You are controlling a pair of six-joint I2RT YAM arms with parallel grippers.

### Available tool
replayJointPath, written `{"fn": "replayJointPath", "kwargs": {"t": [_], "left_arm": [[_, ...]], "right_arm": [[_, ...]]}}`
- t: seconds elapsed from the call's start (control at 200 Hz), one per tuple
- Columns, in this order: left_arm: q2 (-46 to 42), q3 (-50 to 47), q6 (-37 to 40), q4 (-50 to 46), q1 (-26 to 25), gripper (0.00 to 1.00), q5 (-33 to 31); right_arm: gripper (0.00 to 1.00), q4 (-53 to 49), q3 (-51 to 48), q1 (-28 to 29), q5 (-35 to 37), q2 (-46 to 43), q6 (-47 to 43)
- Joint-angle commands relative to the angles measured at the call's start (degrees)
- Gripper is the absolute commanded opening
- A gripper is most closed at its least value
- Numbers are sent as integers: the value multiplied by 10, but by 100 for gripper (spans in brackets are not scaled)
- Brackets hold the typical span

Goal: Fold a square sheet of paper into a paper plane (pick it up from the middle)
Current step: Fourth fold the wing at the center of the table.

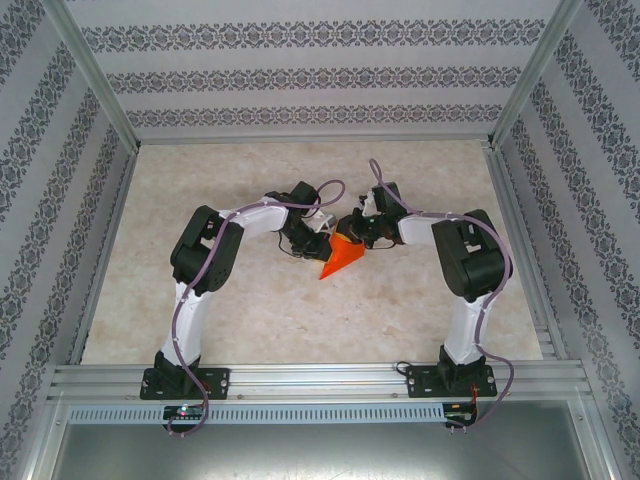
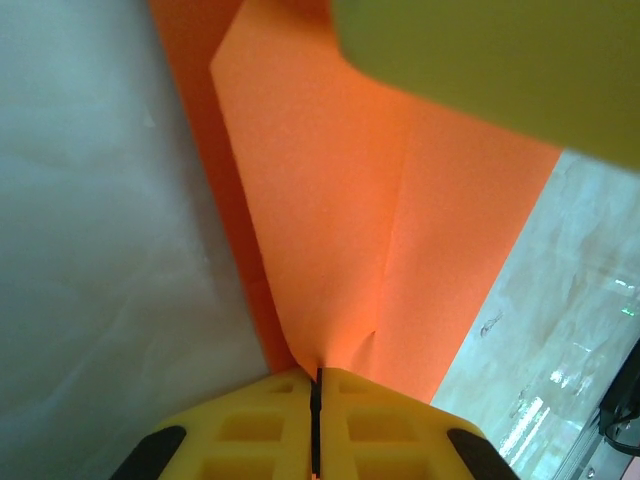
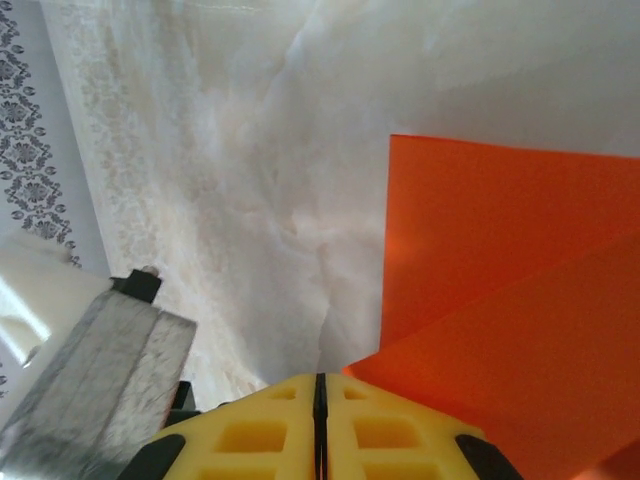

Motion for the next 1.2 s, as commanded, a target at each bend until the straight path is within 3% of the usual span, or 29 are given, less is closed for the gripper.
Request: {"fn": "replayJointPath", "kwargs": {"t": [0.0, 0.19, 0.39, 0.669, 0.854, 1.049, 1.194], "left_arm": [[45, -10, 20, -48, -15, 11, -55], [38, -14, 18, -36, -15, 12, -39], [33, -13, 17, -34, -15, 13, -32], [10, -21, 6, -17, -15, 20, -3], [-22, -22, -2, -22, -15, 26, -16], [-60, -20, -13, -34, -15, 31, -72], [-83, -30, -21, -26, -16, 32, -63]], "right_arm": [[10, 15, -2, 9, -4, 19, 7], [8, -6, -10, 5, 14, 25, -9], [8, -97, -11, 2, 73, 9, -74], [8, -148, -23, -1, 125, -1, -118], [7, -145, -38, -9, 125, -4, -129], [7, -131, -49, -15, 114, -2, -137], [7, -125, -52, -19, 108, -1, -145]]}}
